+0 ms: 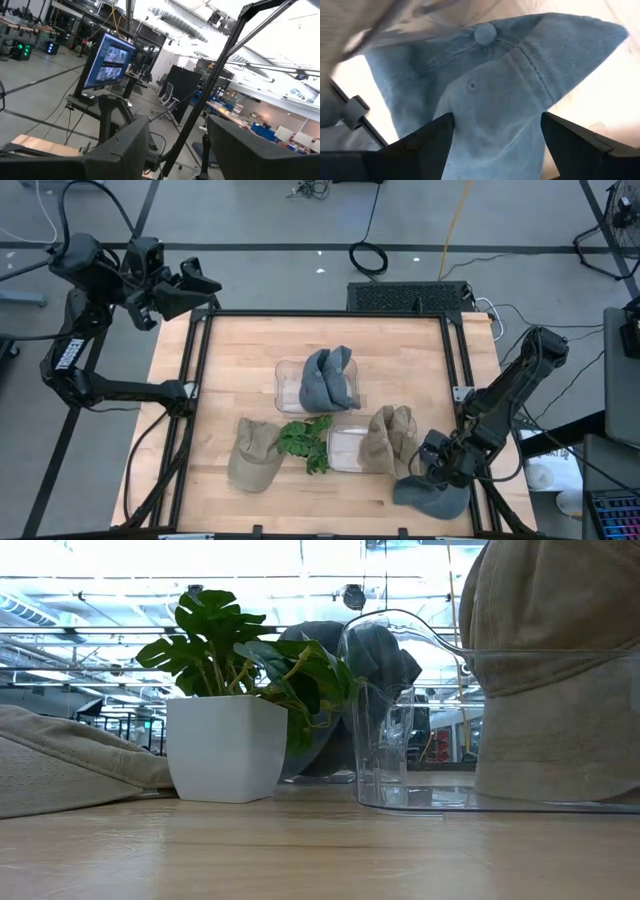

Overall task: Pick & Place hat
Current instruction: Put the gray cap into the top transparent bin

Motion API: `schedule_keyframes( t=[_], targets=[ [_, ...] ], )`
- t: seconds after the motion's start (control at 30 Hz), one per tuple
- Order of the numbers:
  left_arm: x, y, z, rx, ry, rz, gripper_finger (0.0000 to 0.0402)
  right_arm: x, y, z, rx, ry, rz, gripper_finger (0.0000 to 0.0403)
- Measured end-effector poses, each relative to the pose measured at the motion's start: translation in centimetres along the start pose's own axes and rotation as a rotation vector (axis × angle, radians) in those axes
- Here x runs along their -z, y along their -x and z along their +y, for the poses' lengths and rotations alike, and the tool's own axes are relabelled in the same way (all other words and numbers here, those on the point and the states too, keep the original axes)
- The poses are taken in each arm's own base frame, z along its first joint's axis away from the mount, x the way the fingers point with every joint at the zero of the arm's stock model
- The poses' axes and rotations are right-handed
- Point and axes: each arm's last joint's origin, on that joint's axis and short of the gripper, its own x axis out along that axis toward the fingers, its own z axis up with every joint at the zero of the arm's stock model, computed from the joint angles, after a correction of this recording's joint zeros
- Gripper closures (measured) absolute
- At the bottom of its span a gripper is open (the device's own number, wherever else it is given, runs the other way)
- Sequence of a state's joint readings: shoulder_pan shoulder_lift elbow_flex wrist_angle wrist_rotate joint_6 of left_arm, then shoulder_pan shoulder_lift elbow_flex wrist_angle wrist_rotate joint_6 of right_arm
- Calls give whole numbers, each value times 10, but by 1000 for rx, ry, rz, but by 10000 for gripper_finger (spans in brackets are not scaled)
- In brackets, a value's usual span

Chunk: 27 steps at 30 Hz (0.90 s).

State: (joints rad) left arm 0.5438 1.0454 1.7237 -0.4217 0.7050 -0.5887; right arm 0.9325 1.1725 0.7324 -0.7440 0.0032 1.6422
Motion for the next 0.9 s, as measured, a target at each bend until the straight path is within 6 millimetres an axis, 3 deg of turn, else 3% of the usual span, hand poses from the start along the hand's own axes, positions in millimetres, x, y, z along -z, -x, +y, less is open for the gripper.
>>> schedule_keyframes(
  t=[0.33,0.9],
  targets=[
    [0,-4,4,-4,21,8,192,-1,-5,-2,-14,3,-27,135],
    [1,-5,5,-4,-27,11,192,0,-5,-2,-9,-71,25,337]
  ],
)
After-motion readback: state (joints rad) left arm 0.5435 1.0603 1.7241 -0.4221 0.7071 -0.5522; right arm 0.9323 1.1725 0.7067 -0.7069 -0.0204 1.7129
